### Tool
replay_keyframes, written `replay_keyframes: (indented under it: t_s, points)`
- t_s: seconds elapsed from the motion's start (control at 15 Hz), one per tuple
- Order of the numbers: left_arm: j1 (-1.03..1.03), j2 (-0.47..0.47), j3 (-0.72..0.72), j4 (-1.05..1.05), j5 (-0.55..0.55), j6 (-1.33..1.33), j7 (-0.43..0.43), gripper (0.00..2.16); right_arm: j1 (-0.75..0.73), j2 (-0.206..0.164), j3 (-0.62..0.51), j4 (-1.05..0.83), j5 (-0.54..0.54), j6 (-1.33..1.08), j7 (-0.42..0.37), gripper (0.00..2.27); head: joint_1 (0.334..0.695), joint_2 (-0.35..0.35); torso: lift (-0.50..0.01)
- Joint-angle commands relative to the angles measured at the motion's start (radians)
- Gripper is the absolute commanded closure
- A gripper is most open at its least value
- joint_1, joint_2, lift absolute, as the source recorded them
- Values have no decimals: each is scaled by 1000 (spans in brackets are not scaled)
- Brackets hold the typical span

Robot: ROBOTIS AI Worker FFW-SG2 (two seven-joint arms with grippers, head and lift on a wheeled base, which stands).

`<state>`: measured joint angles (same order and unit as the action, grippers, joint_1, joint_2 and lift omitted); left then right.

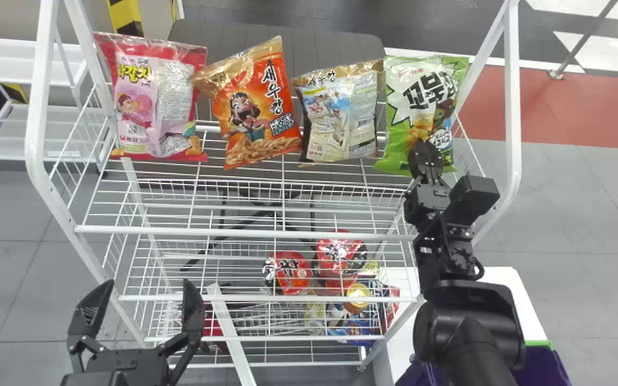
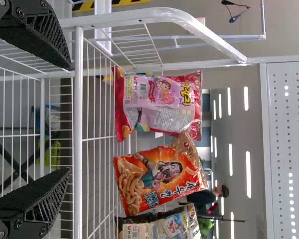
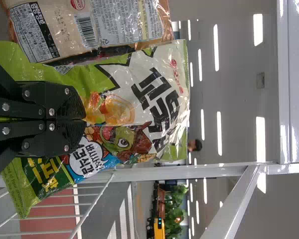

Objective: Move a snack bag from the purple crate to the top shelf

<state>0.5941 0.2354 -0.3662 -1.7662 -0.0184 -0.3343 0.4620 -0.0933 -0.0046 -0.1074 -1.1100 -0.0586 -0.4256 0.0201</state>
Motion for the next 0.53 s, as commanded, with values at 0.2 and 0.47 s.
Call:
replay_keyframes:
  t_s: [0.2,0.47]
  points:
    - [4,2,1,5,-2,-22,12,63,-19,5,48,36,11,-11,-75,1598,695,-149,2]
    - [6,4,1,8,-2,-34,12,63,-34,5,57,61,29,-11,-158,1588,695,-144,2]
